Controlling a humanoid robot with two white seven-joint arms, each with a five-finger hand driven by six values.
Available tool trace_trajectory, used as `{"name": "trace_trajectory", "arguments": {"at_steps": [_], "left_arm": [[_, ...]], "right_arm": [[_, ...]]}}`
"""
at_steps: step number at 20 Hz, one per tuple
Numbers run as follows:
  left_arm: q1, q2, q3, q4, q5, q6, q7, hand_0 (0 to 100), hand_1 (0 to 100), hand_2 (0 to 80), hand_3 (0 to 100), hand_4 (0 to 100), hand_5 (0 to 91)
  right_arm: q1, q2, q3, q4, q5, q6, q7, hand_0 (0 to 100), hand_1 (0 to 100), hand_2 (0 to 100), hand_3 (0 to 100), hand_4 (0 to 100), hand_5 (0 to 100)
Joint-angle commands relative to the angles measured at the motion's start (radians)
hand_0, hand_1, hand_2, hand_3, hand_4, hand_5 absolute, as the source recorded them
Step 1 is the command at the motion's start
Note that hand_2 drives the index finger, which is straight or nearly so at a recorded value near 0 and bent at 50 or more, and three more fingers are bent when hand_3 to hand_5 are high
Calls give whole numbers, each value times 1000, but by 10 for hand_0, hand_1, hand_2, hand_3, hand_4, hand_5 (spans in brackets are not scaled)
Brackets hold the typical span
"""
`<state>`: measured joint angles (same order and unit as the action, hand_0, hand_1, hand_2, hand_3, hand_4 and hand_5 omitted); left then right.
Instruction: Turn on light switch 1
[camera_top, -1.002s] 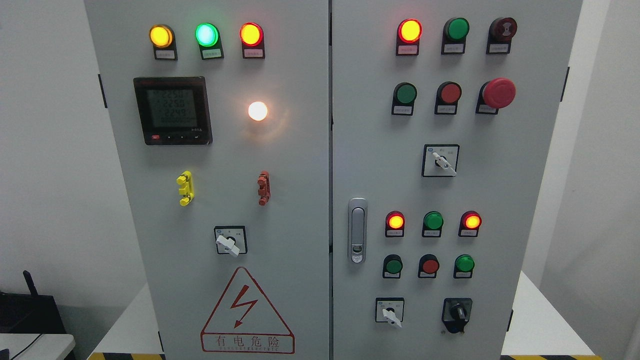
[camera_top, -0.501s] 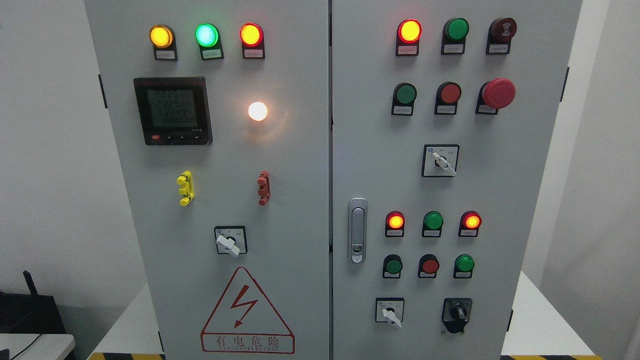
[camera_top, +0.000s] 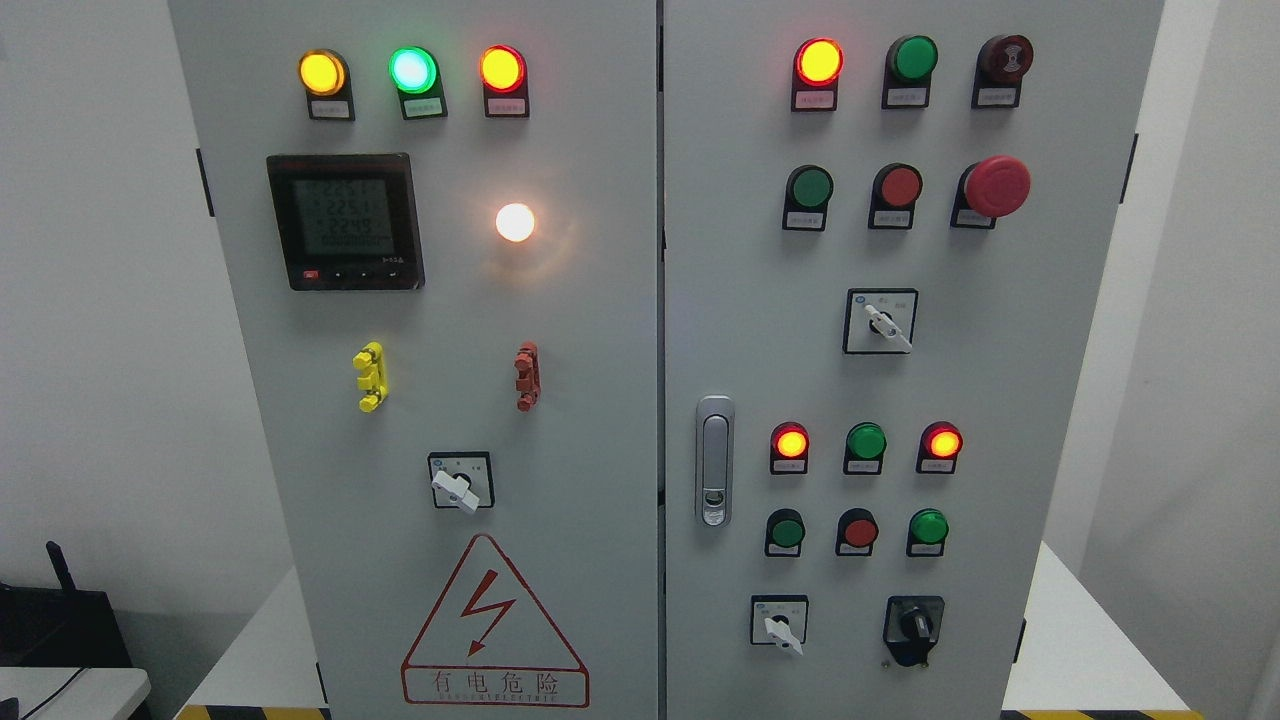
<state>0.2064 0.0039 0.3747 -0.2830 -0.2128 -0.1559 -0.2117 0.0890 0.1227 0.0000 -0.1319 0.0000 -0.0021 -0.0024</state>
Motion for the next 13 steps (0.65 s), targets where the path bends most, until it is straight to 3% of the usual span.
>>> {"name": "trace_trajectory", "arguments": {"at_steps": [1, 13], "left_arm": [[-33, 13, -178, 142, 0, 22, 22, 384, 108, 0, 0, 0, 33], [-36, 11, -166, 143, 7, 22, 37, 403, 105, 0, 0, 0, 31]], "right_arm": [[0, 0, 20, 0, -26, 1, 1, 120, 389, 0, 0, 0, 0], [0, 0, 20, 0, -26, 1, 1, 120, 389, 0, 0, 0, 0]]}}
